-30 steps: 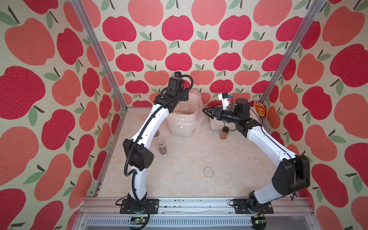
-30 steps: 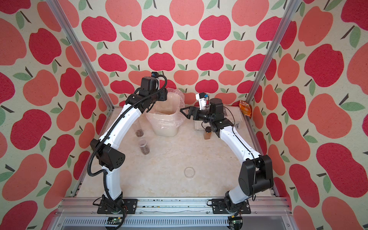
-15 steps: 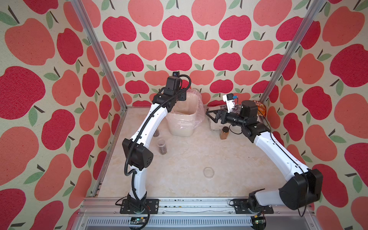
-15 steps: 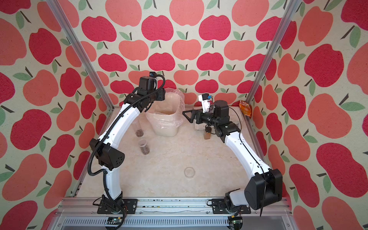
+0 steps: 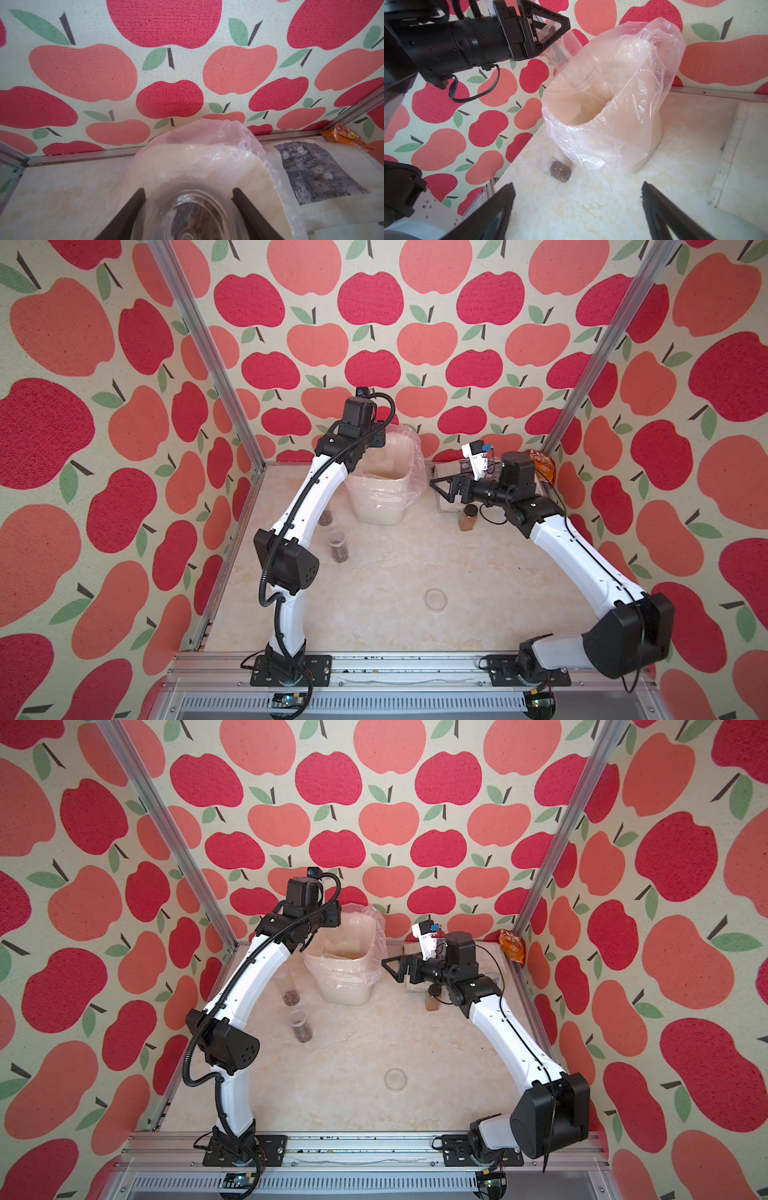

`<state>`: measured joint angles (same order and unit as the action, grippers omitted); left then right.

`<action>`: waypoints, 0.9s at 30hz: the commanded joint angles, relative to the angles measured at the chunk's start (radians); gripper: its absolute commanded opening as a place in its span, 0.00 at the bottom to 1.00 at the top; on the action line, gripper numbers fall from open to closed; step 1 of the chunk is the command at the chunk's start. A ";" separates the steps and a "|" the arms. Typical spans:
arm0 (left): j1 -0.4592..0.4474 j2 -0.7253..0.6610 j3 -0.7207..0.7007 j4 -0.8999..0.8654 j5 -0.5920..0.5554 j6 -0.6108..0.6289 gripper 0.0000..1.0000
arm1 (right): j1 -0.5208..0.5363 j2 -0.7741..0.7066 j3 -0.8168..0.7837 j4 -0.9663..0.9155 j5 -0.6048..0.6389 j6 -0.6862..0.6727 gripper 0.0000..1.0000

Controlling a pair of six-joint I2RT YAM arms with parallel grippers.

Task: Empty the moldy dried flower tea in the jars
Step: Pour the moldy dried flower tea into the trash bin.

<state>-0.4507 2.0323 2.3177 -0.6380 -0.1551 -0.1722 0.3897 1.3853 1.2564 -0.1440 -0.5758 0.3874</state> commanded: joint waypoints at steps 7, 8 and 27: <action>0.025 -0.003 0.053 -0.025 0.079 -0.086 0.00 | -0.005 -0.020 0.024 -0.032 -0.002 -0.045 0.99; 0.005 -0.011 0.040 -0.002 0.048 -0.033 0.00 | -0.005 -0.017 0.026 -0.031 -0.004 -0.044 0.99; 0.072 -0.058 -0.007 0.003 0.178 -0.164 0.00 | -0.005 0.017 0.042 -0.023 -0.024 -0.037 0.99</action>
<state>-0.4145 2.0274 2.3230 -0.6392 -0.0715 -0.2264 0.3897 1.3937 1.2652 -0.1593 -0.5812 0.3634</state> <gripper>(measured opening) 0.647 0.992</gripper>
